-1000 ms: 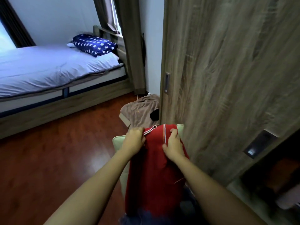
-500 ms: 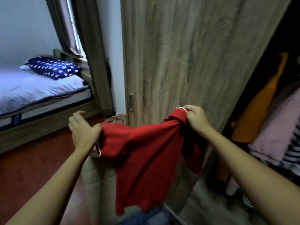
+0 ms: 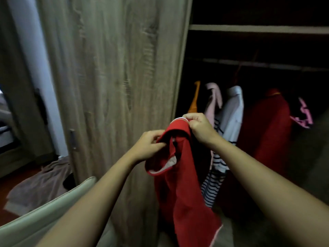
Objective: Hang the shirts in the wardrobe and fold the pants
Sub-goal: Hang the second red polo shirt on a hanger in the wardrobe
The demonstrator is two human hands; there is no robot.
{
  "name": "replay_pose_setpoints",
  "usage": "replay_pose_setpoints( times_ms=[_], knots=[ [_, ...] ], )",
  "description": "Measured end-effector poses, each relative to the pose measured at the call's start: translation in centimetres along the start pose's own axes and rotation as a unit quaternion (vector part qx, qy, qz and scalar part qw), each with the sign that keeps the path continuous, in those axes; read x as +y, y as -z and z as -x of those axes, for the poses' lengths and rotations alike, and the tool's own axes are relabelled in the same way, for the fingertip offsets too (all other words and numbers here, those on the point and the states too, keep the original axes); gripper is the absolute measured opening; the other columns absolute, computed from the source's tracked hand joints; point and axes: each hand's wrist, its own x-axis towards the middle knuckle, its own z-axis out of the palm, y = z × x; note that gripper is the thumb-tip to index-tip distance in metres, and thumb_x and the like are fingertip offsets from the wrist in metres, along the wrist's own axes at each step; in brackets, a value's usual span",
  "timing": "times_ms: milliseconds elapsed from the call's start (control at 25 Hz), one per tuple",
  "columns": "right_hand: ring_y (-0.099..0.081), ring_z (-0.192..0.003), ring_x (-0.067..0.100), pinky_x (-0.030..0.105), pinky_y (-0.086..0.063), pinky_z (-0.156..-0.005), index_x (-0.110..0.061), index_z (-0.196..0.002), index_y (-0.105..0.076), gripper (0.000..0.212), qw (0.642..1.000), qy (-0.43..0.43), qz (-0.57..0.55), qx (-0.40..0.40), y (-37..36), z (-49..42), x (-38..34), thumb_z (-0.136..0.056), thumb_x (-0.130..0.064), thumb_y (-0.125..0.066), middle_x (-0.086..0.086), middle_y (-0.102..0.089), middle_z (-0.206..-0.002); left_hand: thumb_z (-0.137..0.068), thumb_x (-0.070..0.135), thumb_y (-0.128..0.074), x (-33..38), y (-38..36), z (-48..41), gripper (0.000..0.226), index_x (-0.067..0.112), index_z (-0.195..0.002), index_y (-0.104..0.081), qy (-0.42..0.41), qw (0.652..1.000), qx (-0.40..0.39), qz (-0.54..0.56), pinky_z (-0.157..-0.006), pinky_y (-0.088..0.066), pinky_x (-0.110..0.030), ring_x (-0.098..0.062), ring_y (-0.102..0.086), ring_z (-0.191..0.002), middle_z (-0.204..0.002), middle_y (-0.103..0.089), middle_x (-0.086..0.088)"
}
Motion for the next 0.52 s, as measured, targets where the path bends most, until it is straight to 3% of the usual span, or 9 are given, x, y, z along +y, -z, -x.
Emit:
replay_pose_setpoints(
  times_ms=[80,160,200,280,320,400,480,520],
  knots=[
    [-0.040,-0.048,0.002,0.025,-0.030,-0.052,-0.017,-0.054,-0.058,0.022,0.996,-0.031,0.086,0.022,2.9,1.2,0.8,-0.062,-0.014,-0.038,-0.008,-0.051,-0.052,-0.063,0.016,-0.055,1.2,-1.6,-1.4,0.028,0.024,-0.088,-0.065,0.013,0.998,0.054,0.027,-0.075,-0.047,-0.023,0.008,-0.057,-0.074,-0.082,-0.066,0.006],
    [-0.045,-0.068,0.013,0.030,-0.032,-0.063,-0.019,-0.057,-0.051,0.027,0.982,-0.079,0.171,0.029,6.3,2.9,1.7,-0.073,-0.028,-0.031,0.006,-0.049,-0.070,-0.069,0.001,-0.061,3.4,-2.7,-3.1,0.028,0.026,-0.082,-0.064,0.019,0.995,0.096,0.005,-0.075,-0.050,-0.023,0.005,-0.059,-0.071,-0.078,-0.068,0.007],
    [-0.047,-0.077,0.019,0.031,-0.035,-0.069,-0.014,-0.067,-0.056,0.035,0.981,-0.103,0.155,0.047,7.7,3.7,2.3,-0.082,-0.031,-0.029,0.011,-0.051,-0.080,-0.070,-0.002,-0.063,4.8,-3.1,-3.9,0.029,0.025,-0.081,-0.066,0.010,0.995,0.097,-0.026,-0.075,-0.049,-0.019,0.004,-0.059,-0.073,-0.078,-0.068,0.007],
    [-0.058,-0.095,0.025,0.036,-0.043,-0.085,-0.004,-0.098,-0.064,0.033,0.987,-0.106,0.113,0.045,9.1,5.6,2.9,-0.093,-0.029,-0.043,0.012,-0.062,-0.102,-0.072,-0.001,-0.064,7.3,-4.0,-5.2,0.025,0.018,-0.086,-0.073,-0.007,0.992,0.099,-0.082,-0.070,-0.041,-0.004,0.004,-0.058,-0.076,-0.082,-0.070,0.004],
    [-0.061,-0.096,0.022,0.038,-0.045,-0.087,-0.008,-0.104,-0.064,0.030,0.987,-0.078,0.140,0.035,9.5,6.6,2.9,-0.089,-0.033,-0.055,0.005,-0.066,-0.103,-0.073,0.002,-0.065,8.6,-4.4,-5.7,0.024,0.015,-0.089,-0.075,-0.005,0.989,0.111,-0.096,-0.068,-0.038,-0.001,0.001,-0.060,-0.079,-0.084,-0.072,0.002],
    [-0.060,-0.078,0.014,0.036,-0.048,-0.077,-0.023,-0.099,-0.050,0.036,0.960,-0.043,0.278,-0.003,10.6,7.9,3.7,-0.072,-0.037,-0.069,-0.008,-0.060,-0.087,-0.073,0.007,-0.066,10.6,-5.0,-6.4,0.023,0.015,-0.091,-0.077,0.011,0.984,0.146,-0.101,-0.073,-0.040,-0.007,-0.008,-0.065,-0.087,-0.087,-0.075,-0.002],
    [-0.056,-0.079,0.020,0.040,-0.049,-0.076,-0.026,-0.097,-0.035,0.044,0.935,-0.038,0.351,0.034,12.2,8.4,4.1,-0.061,-0.024,-0.061,-0.006,-0.051,-0.088,-0.074,0.012,-0.066,11.9,-5.0,-6.7,0.021,0.018,-0.090,-0.077,0.021,0.979,0.171,-0.107,-0.082,-0.047,-0.018,-0.011,-0.067,-0.090,-0.086,-0.075,-0.004],
    [-0.055,-0.082,0.018,0.041,-0.048,-0.078,-0.027,-0.096,-0.035,0.043,0.942,-0.010,0.329,0.064,13.2,8.6,4.3,-0.058,-0.017,-0.055,-0.005,-0.050,-0.091,-0.074,0.014,-0.066,12.3,-5.0,-6.8,0.020,0.020,-0.089,-0.077,0.024,0.978,0.174,-0.114,-0.084,-0.050,-0.023,-0.013,-0.067,-0.091,-0.085,-0.075,-0.004]
  ],
)
